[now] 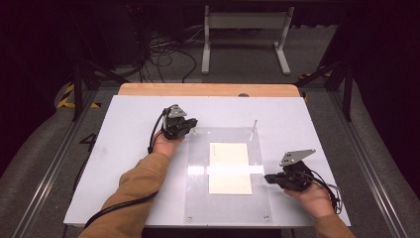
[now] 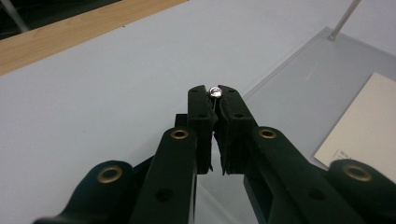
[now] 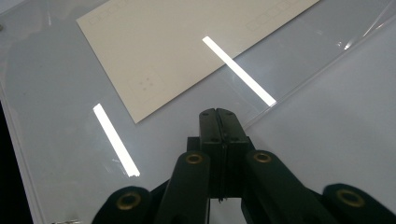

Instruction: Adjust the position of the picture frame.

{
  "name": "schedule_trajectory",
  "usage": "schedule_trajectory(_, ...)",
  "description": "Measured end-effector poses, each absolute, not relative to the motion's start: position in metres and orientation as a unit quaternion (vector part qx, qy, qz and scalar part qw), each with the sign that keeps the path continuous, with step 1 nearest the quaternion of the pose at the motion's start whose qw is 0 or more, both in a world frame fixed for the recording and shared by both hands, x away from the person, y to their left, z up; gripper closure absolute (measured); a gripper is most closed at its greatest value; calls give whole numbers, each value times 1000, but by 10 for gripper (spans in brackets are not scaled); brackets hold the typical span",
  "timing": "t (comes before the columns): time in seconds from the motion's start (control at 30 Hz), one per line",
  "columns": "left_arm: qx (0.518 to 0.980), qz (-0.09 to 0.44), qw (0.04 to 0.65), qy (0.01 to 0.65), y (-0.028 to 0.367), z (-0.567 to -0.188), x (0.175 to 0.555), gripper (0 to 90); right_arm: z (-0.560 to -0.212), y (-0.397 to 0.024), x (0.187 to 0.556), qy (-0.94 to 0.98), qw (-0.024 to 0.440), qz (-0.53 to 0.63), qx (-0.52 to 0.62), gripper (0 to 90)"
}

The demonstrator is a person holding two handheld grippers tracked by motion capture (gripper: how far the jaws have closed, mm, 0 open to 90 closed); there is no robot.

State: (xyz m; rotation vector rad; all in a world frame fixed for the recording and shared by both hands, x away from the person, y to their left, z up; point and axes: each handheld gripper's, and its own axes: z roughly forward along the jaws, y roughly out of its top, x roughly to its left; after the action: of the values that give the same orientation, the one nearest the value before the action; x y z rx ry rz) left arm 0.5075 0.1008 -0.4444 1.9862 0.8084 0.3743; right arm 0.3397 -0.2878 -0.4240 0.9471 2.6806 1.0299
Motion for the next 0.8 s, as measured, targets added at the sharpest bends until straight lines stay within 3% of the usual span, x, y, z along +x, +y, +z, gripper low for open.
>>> schedule_trajectory(0.1,802,146,474,332,103,-444,508,795,-422,-290,339,883,63,344,314,897)
schedule_trajectory(0.17,793,123,492,337,106,-443,508,558,-421,-293,338,880,65,349,315,896)
schedule_trajectory(0.3,794,112,505,319,114,-442,507,446,-420,-297,335,877,68,356,316,896)
schedule_trajectory(0.4,782,96,512,343,117,-445,510,376,-419,-299,333,874,71,360,319,896)
schedule_trajectory(0.57,766,64,498,402,119,-451,513,404,-418,-300,330,873,73,362,317,896)
schedule_trajectory(0.8,791,92,472,379,111,-453,512,625,-420,-301,330,873,72,363,317,896)
